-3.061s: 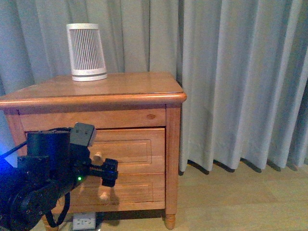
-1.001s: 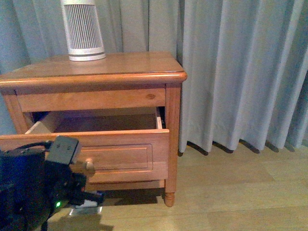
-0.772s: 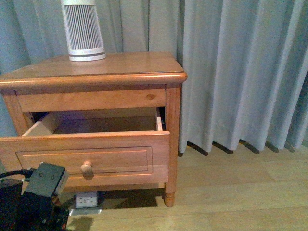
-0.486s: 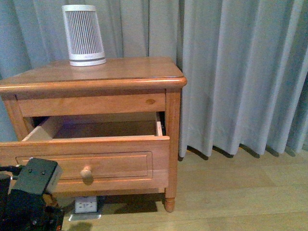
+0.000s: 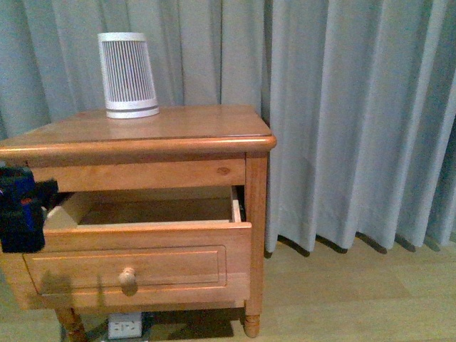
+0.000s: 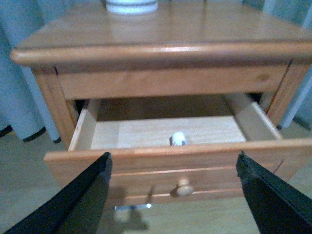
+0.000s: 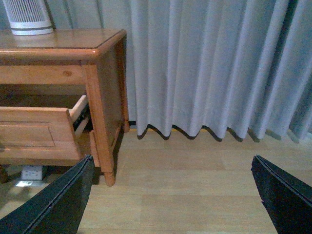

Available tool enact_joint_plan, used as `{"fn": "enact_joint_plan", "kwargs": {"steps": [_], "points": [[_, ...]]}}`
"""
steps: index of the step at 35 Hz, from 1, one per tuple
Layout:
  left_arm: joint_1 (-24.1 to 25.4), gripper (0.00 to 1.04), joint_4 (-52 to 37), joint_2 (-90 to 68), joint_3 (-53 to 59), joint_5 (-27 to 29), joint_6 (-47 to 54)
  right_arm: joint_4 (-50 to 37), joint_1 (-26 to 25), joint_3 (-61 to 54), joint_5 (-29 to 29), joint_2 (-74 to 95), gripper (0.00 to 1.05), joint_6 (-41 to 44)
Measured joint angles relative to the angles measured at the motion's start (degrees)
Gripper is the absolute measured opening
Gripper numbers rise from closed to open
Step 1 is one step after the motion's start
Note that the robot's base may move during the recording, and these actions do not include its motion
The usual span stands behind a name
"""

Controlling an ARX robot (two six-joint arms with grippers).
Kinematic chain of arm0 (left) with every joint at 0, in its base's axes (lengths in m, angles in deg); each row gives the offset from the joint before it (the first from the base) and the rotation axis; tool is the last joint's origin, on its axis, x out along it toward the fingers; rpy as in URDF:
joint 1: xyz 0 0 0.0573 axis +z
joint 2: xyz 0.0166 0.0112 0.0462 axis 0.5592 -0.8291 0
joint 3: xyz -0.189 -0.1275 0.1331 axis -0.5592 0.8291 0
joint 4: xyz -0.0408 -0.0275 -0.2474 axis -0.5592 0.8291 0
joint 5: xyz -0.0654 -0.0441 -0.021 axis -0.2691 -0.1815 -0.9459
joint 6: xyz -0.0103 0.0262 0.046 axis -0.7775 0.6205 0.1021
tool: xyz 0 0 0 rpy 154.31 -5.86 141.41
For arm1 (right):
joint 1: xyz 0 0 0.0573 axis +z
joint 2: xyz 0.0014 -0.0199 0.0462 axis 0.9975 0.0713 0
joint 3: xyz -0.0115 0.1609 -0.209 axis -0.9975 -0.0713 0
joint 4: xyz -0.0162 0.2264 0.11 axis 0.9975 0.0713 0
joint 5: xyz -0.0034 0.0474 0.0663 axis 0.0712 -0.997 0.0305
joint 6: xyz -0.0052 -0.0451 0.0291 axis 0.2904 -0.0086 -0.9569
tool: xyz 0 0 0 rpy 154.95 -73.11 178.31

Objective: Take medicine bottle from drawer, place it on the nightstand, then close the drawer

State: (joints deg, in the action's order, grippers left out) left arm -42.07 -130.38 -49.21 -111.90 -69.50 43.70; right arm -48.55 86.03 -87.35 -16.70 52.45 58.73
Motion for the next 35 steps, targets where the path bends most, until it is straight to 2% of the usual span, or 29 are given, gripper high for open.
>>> {"fn": "enact_joint_plan", "kwargs": {"steps": [3, 10, 19, 21, 23, 30, 32, 34, 35], "points": [[0.0, 0.99, 6.3, 10.8, 0.9, -0.5, -1.6, 0.0, 0.0, 0.0, 0.0, 0.0, 0.98, 0.0], [0.9, 0.98, 22.6, 33.6, 2.9, -0.8, -3.9, 0.0, 0.0, 0.0, 0.0, 0.0, 0.98, 0.0], [1.1, 0.98, 23.3, 35.4, 3.0, -0.5, -4.2, 0.0, 0.0, 0.0, 0.0, 0.0, 0.98, 0.0], [1.0, 0.86, 25.7, 36.4, 3.8, 3.7, -2.4, 0.0, 0.0, 0.0, 0.0, 0.0, 0.98, 0.0], [1.4, 0.76, 25.8, 37.6, 5.8, 4.0, -1.6, 0.0, 0.0, 0.0, 0.0, 0.0, 0.98, 0.0], [3.0, 0.46, 24.7, 41.7, 11.6, 2.4, -0.9, 0.0, 0.0, 0.0, 0.0, 0.0, 0.98, 0.0], [5.4, 0.37, 24.6, 43.1, 13.1, -1.1, -0.7, 0.0, 0.0, 0.0, 0.0, 0.0, 0.98, 0.0], [6.7, 0.30, 24.6, 44.1, 14.3, -1.7, -0.6, 0.0, 0.0, 0.0, 0.0, 0.0, 0.98, 0.0], [7.5, 0.23, 24.5, 45.0, 15.2, -1.6, -0.6, 0.0, 0.0, 0.0, 0.0, 0.0, 0.98, 0.0]]}}
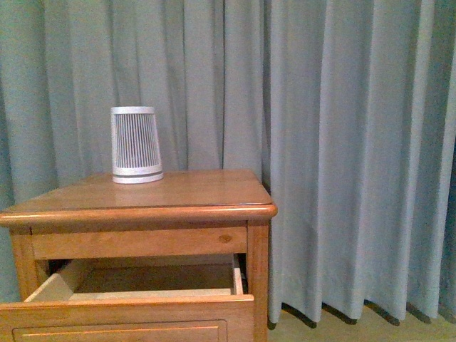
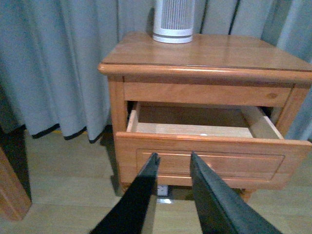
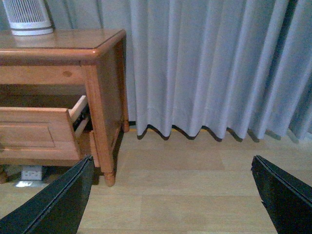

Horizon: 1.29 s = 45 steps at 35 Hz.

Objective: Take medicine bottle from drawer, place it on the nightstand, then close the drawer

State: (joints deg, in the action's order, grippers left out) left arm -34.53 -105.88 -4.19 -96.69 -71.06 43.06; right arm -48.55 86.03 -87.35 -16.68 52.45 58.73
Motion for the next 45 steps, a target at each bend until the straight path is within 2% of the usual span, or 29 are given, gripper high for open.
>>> {"fn": "enact_joint_plan", "kwargs": {"steps": [4, 34, 45], "points": [[0.2, 0.03, 0.0, 2.5, 2.3, -0.6, 0.0, 0.0, 0.0, 0.0, 0.0, 0.0, 0.98, 0.0], [0.3, 0.03, 6.8, 19.2, 11.4, -0.6, 0.2, 0.0, 0.0, 0.0, 0.0, 0.0, 0.98, 0.0], [0.3, 0.03, 10.8, 23.3, 11.4, -0.6, 0.2, 0.0, 0.0, 0.0, 0.0, 0.0, 0.98, 0.0]]}}
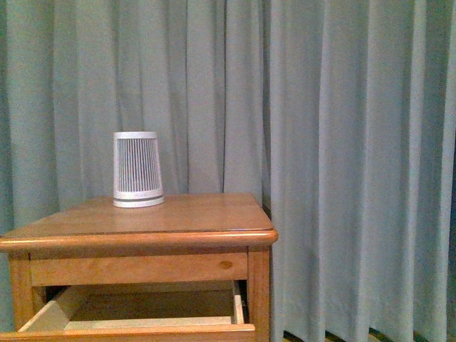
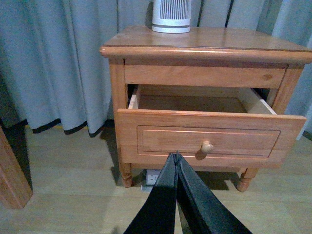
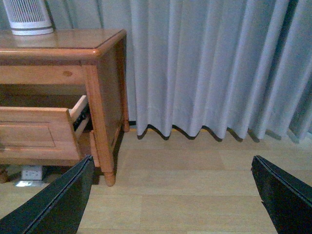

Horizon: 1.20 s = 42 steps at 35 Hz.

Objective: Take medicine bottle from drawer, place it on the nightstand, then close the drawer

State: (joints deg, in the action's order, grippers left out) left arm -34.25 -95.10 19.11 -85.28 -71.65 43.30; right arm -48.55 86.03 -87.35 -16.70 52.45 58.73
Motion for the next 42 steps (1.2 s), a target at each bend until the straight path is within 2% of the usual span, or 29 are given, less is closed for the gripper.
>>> {"fn": "enact_joint_plan", "kwargs": {"steps": [4, 7, 14, 16, 21, 31, 32, 42], "points": [[0.0, 0.03, 2.5, 2.3, 0.0, 0.0, 0.0, 0.0, 0.0, 0.0, 0.0, 0.0, 0.98, 0.0], [0.0, 0.03, 10.5, 9.4, 0.0, 0.0, 0.1, 0.0, 0.0, 0.0, 0.0, 0.0, 0.98, 0.0], [0.0, 0.03, 11.0, 10.8, 0.0, 0.0, 0.1, 0.0, 0.0, 0.0, 0.0, 0.0, 0.98, 0.0], [0.0, 0.09, 11.1, 10.8, 0.0, 0.0, 0.1, 0.0, 0.0, 0.0, 0.0, 0.0, 0.98, 0.0], [0.0, 0.32, 11.1, 10.8, 0.0, 0.0, 0.1, 0.0, 0.0, 0.0, 0.0, 0.0, 0.98, 0.0], [0.0, 0.97, 11.1, 10.8, 0.0, 0.0, 0.2, 0.0, 0.0, 0.0, 0.1, 0.0, 0.98, 0.0], [0.0, 0.99, 11.1, 10.8, 0.0, 0.0, 0.2, 0.0, 0.0, 0.0, 0.1, 0.0, 0.98, 0.0], [0.0, 0.98, 11.2, 10.8, 0.0, 0.0, 0.2, 0.0, 0.0, 0.0, 0.0, 0.1, 0.98, 0.0]]}}
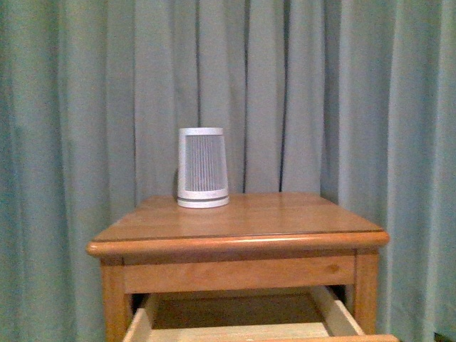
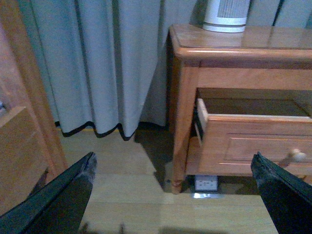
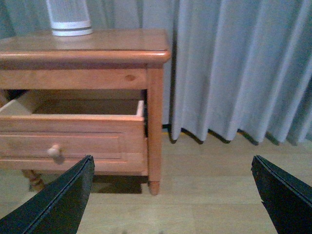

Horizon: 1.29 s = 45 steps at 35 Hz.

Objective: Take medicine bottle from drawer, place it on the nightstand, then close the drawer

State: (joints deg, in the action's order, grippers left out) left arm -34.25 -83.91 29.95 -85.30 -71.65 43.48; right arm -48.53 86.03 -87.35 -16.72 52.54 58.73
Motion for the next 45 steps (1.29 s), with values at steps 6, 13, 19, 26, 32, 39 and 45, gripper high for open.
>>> {"fn": "enact_joint_plan", "kwargs": {"steps": [6, 13, 19, 26, 32, 39, 45], "points": [[0.0, 0.98, 0.0, 0.1, 0.0, 0.1, 0.0, 0.0, 0.0, 0.0, 0.0, 0.0, 0.98, 0.0], [0.0, 0.98, 0.0, 0.2, 0.0, 0.3, 0.0, -0.1, 1.7, 0.0, 6.1, 0.8, 0.98, 0.2], [0.0, 0.98, 0.0, 0.2, 0.0, 0.2, 0.0, -5.2, 5.2, 1.5, 24.0, 12.5, 0.98, -0.1], [0.0, 0.98, 0.0, 0.2, 0.0, 0.1, 0.0, -15.3, 1.7, 12.6, 20.1, 35.8, 0.98, -1.4], [0.0, 0.98, 0.0, 0.2, 0.0, 0.1, 0.0, -13.6, 1.5, 24.5, 15.7, 55.6, 0.98, -3.1], [0.0, 0.98, 0.0, 0.2, 0.0, 0.1, 0.0, -9.4, 2.0, 37.6, 12.9, 76.6, 0.98, -4.4], [0.0, 0.98, 0.0, 0.2, 0.0, 0.1, 0.0, -10.3, 3.5, 46.5, 13.3, 87.8, 0.98, -3.7]]}}
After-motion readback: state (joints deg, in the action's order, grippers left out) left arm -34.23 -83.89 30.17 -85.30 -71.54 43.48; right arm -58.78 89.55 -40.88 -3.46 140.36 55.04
